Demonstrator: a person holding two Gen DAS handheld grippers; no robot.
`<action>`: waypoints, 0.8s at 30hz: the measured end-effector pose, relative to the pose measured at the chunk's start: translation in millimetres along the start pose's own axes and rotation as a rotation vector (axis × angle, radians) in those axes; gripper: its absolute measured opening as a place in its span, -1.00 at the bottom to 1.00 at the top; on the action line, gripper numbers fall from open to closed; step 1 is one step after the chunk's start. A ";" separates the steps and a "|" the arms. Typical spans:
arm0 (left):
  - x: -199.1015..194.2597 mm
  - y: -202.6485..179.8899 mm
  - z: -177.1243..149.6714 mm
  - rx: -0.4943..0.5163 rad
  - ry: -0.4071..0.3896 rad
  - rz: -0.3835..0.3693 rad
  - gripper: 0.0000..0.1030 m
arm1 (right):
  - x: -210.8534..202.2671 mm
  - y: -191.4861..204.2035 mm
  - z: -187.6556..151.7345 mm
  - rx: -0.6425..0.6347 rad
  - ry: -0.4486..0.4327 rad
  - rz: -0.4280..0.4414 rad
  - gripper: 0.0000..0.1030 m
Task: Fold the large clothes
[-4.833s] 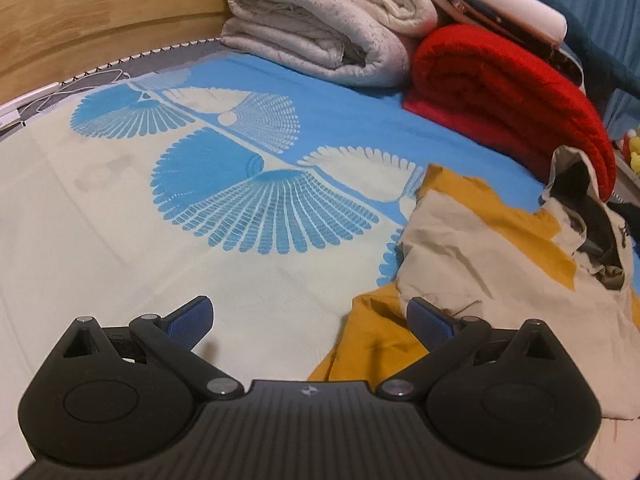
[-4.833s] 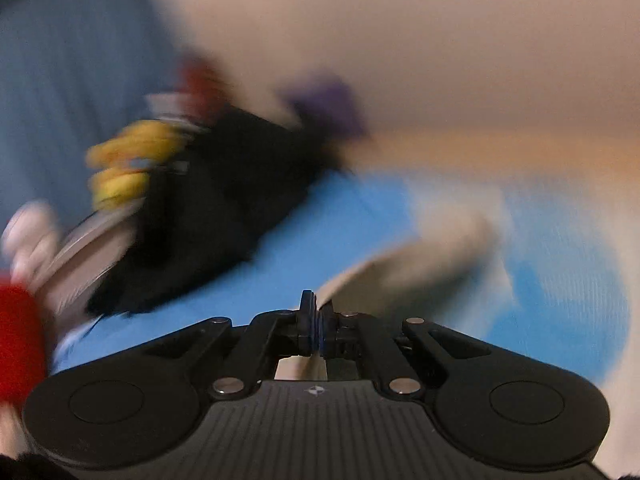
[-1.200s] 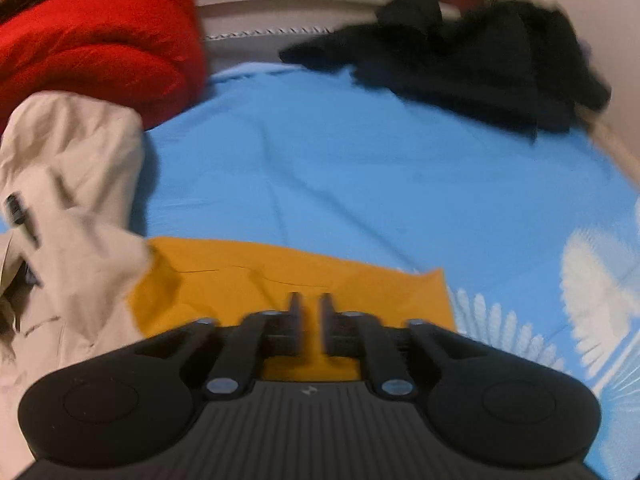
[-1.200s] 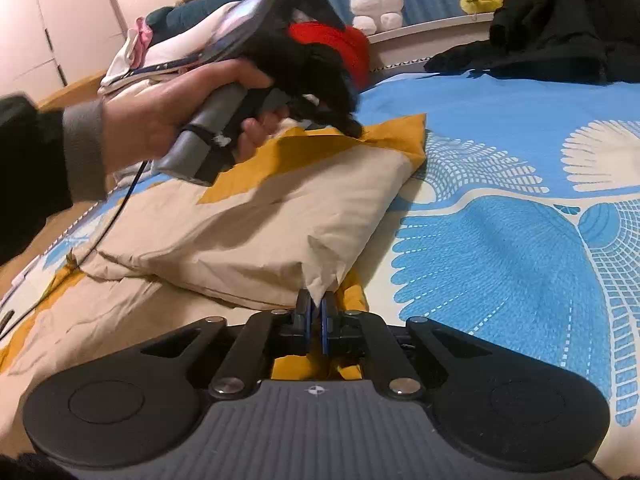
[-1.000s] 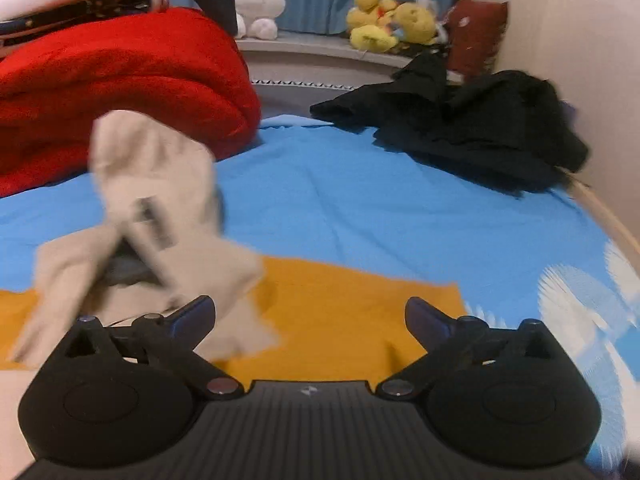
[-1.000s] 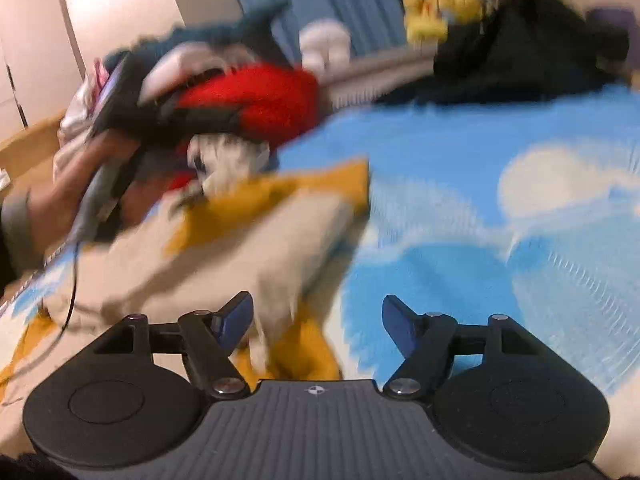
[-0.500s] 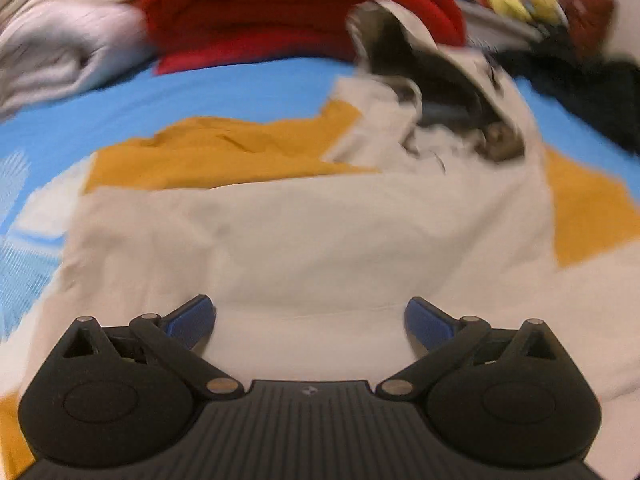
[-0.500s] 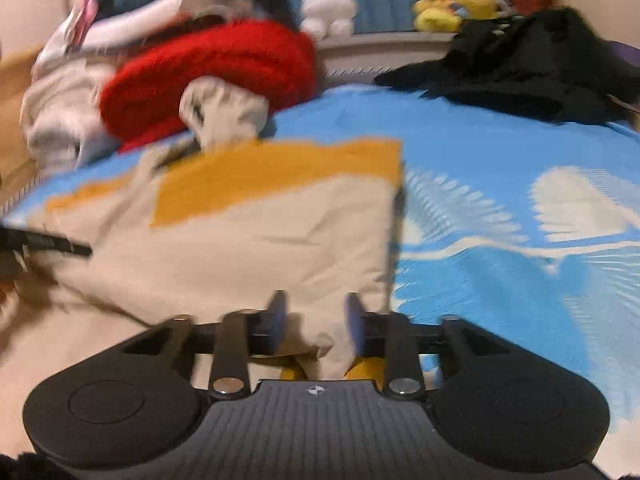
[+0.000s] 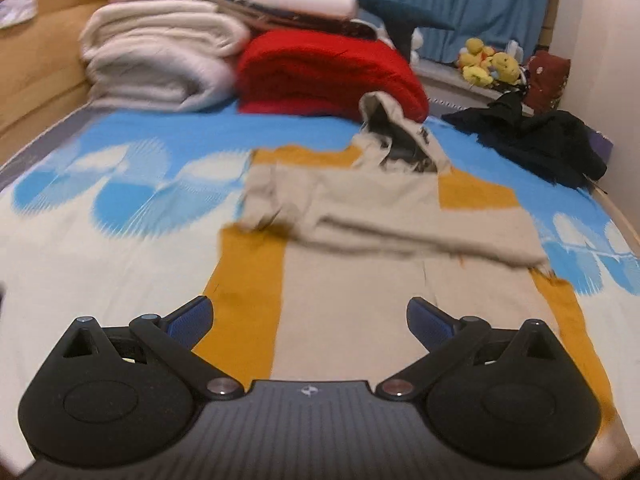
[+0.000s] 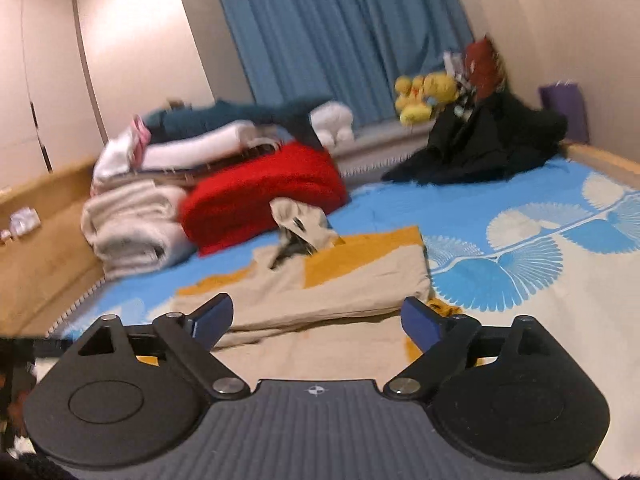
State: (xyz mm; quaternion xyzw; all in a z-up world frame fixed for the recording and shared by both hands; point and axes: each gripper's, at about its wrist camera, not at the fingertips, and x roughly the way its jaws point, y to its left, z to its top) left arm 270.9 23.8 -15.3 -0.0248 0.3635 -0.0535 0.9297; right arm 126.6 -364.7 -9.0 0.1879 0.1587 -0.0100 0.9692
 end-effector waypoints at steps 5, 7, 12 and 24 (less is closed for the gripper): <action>-87.5 9.5 -36.0 0.011 -0.046 -0.008 1.00 | -50.8 47.5 8.9 -0.015 0.004 0.125 0.83; -113.3 4.3 -38.8 0.050 -0.072 0.008 1.00 | -72.0 58.2 15.2 0.006 -0.043 0.149 0.88; -160.1 -2.1 -47.5 0.068 -0.167 0.027 1.00 | -109.3 72.7 11.8 -0.012 -0.057 0.165 0.90; -180.3 -7.8 -45.6 0.059 -0.181 -0.043 1.00 | -128.8 76.8 10.5 -0.086 -0.063 0.089 0.90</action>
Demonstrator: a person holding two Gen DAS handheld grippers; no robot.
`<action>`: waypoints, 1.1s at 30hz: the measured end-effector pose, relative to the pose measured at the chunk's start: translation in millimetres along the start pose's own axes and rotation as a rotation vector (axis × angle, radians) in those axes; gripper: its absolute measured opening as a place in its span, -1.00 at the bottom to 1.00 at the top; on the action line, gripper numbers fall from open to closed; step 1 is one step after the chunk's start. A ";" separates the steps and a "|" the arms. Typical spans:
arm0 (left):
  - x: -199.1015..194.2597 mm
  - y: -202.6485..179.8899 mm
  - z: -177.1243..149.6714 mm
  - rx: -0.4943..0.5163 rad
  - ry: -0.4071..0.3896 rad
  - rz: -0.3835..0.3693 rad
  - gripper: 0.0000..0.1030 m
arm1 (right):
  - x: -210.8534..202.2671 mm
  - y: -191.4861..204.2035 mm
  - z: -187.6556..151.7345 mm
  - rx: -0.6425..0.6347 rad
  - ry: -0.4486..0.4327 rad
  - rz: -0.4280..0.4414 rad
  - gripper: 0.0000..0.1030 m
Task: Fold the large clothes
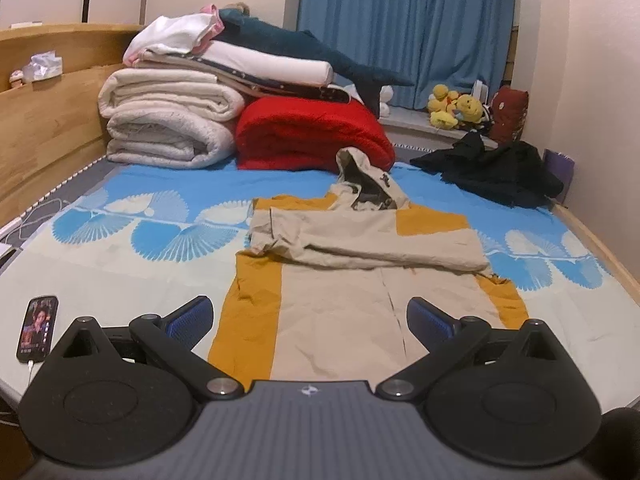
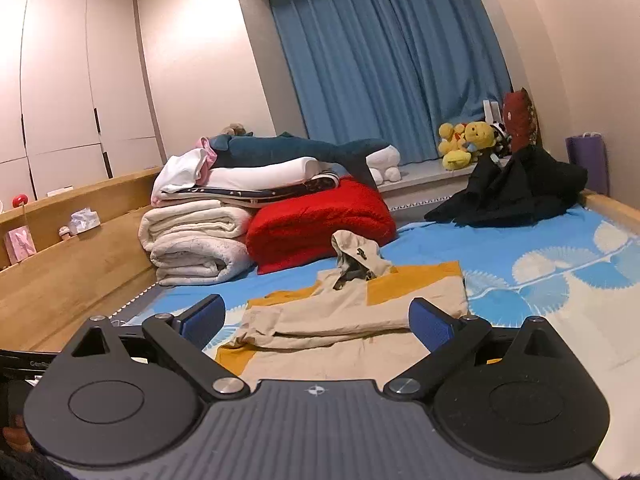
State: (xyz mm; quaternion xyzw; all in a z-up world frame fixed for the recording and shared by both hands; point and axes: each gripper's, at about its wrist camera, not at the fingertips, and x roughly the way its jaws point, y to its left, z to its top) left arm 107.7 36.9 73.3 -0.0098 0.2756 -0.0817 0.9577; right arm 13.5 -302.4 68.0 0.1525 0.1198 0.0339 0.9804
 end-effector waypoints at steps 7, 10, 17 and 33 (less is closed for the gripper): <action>28.1 17.4 26.7 -0.020 -0.029 0.023 1.00 | 37.2 1.5 21.1 -0.029 0.023 -0.001 0.90; 51.5 33.5 43.8 -0.049 -0.041 0.064 1.00 | 66.6 -0.8 35.7 -0.011 0.064 0.024 0.90; 131.3 69.5 88.0 -0.110 -0.071 0.172 1.00 | 182.1 -17.5 95.9 0.268 0.171 0.141 0.90; 326.2 166.9 74.2 -0.090 0.198 0.347 1.00 | 668.1 -5.8 42.0 -0.270 0.391 -0.397 0.90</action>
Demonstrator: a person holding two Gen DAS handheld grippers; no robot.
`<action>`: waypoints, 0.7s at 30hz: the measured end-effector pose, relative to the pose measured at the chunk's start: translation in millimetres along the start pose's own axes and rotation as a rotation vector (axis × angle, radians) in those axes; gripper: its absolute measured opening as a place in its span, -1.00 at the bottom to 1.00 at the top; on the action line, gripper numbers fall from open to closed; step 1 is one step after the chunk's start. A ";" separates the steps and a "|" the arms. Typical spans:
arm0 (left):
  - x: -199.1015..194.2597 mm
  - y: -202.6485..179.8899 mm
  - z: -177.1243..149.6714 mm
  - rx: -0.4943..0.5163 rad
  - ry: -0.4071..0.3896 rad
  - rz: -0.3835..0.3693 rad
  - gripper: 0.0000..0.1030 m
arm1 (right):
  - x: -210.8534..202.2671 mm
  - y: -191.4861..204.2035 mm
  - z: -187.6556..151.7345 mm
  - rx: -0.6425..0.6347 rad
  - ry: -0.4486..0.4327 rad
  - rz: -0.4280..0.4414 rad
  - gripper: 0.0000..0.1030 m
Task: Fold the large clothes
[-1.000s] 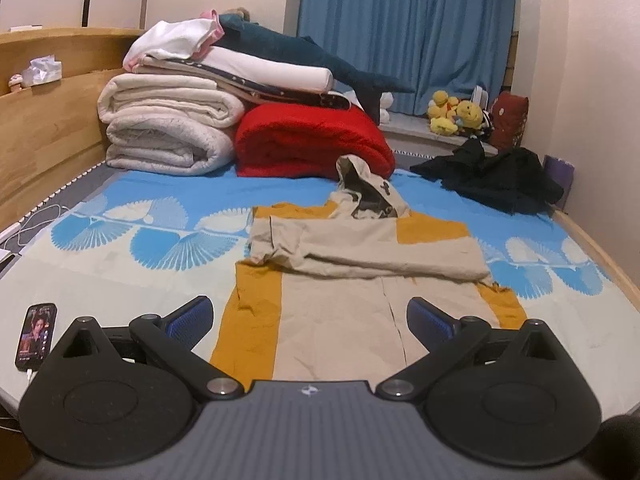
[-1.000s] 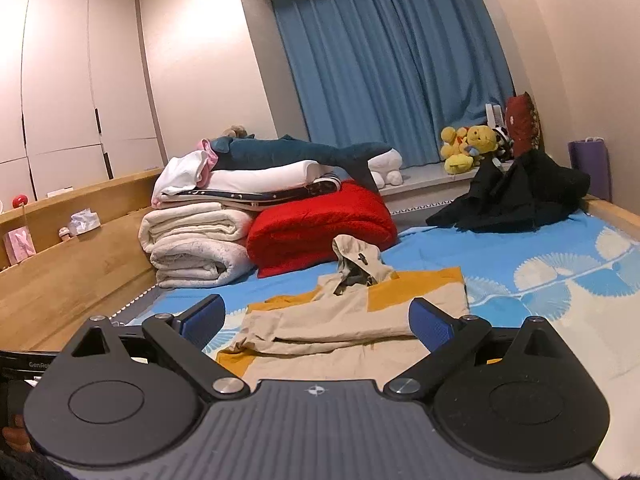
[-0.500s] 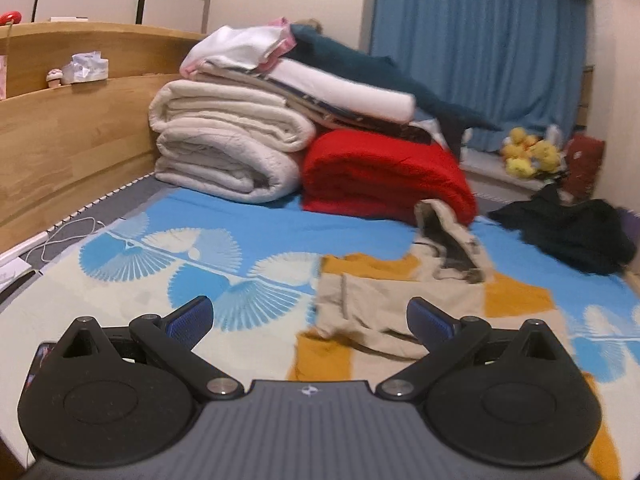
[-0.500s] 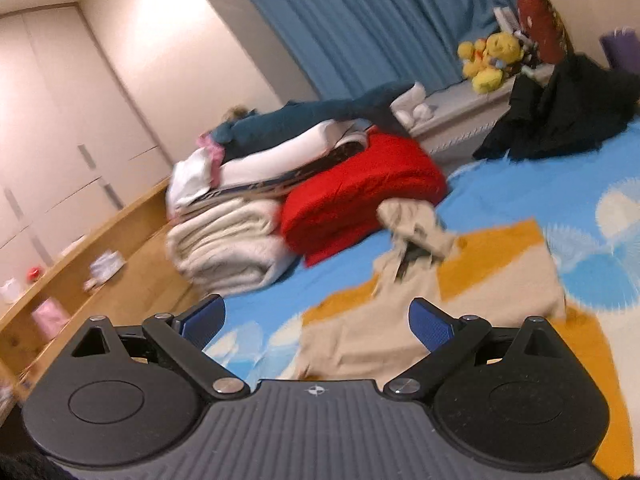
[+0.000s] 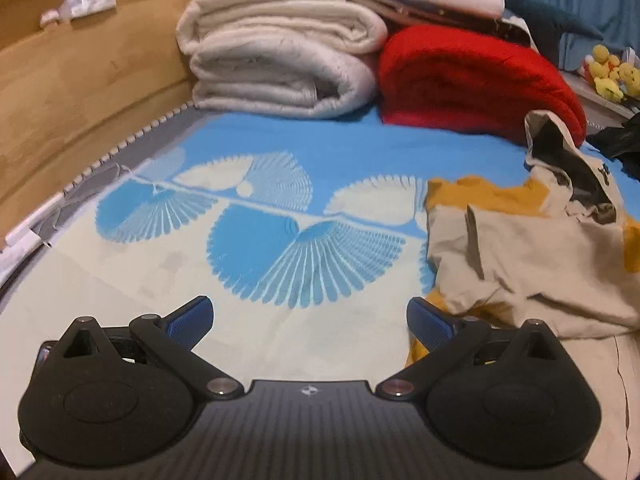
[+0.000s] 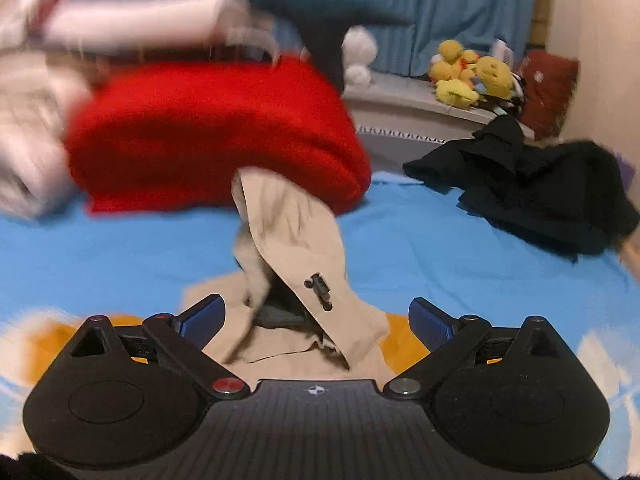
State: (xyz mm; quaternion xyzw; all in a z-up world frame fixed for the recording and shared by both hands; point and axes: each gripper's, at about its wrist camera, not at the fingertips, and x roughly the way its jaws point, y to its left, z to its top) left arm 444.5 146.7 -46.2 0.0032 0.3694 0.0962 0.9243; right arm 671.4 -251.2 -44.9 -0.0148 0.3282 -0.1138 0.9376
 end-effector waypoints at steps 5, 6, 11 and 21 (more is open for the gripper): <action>1.6 10.3 -1.9 -0.055 0.047 -0.078 1.00 | 77.2 53.6 -7.3 -0.148 -0.076 -0.038 0.90; 2.0 8.8 -2.4 -0.060 0.053 -0.089 1.00 | 88.8 60.4 -7.2 -0.177 -0.095 -0.061 0.90; 9.4 -11.5 -10.6 0.027 0.062 -0.044 1.00 | 132.7 65.8 -7.0 -0.255 -0.052 -0.134 -1.00; 12.3 -12.3 -13.5 -0.004 0.077 -0.063 1.00 | -57.5 -52.4 -34.9 -0.258 -0.288 0.246 -1.00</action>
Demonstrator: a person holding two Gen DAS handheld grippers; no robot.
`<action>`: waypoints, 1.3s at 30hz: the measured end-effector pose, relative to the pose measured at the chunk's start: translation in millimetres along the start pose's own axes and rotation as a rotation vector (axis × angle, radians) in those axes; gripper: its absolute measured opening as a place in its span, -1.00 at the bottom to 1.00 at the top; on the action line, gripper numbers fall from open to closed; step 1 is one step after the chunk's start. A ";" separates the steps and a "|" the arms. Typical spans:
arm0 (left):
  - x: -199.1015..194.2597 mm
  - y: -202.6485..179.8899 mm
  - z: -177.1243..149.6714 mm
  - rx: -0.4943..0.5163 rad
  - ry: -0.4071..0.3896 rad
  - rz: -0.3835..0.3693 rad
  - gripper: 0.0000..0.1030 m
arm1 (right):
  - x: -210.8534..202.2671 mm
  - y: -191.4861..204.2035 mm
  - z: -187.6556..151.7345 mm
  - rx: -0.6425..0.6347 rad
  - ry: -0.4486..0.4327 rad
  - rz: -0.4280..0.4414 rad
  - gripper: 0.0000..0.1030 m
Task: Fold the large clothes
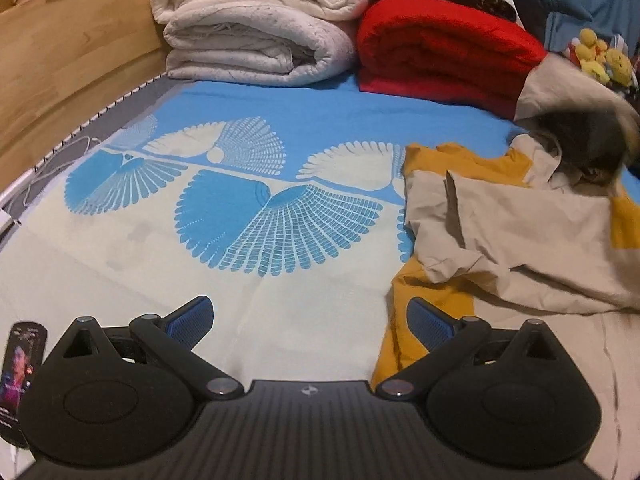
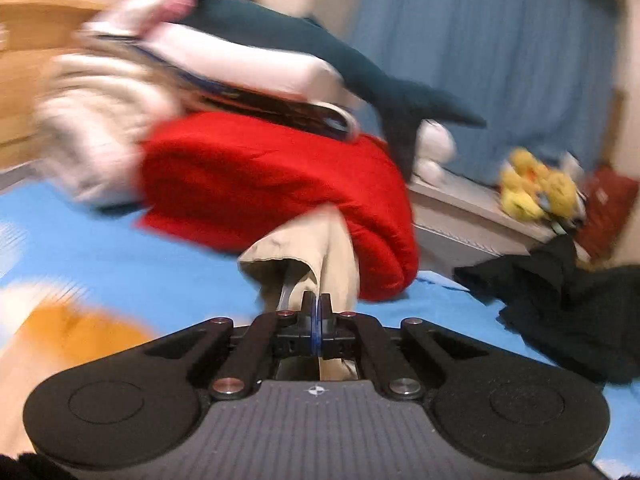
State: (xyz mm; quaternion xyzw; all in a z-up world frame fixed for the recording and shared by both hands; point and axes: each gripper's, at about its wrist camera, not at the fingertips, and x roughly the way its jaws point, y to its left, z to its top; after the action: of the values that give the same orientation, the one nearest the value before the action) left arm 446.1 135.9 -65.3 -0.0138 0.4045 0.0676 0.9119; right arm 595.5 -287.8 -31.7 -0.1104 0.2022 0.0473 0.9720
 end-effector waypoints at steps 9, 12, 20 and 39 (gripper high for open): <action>2.4 -15.9 -8.9 -0.002 0.042 -0.039 1.00 | -105.3 -108.1 -169.8 0.351 0.323 -0.316 -0.51; 5.8 -17.2 -9.5 -0.013 0.046 -0.049 1.00 | -118.5 -97.7 -152.2 0.456 0.180 -0.147 -0.19; 3.7 -18.0 -9.6 0.004 0.015 -0.060 1.00 | -90.0 4.6 -102.3 0.525 0.115 0.235 0.50; 8.3 -61.7 -28.8 0.137 -0.024 -0.081 1.00 | -6.5 80.5 -158.6 0.013 0.132 0.134 0.24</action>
State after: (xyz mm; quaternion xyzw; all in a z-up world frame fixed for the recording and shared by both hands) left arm 438.7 73.5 -92.7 0.0330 0.3962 0.0031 0.9176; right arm 517.9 -247.0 -186.6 -0.0933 0.2730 0.1034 0.9519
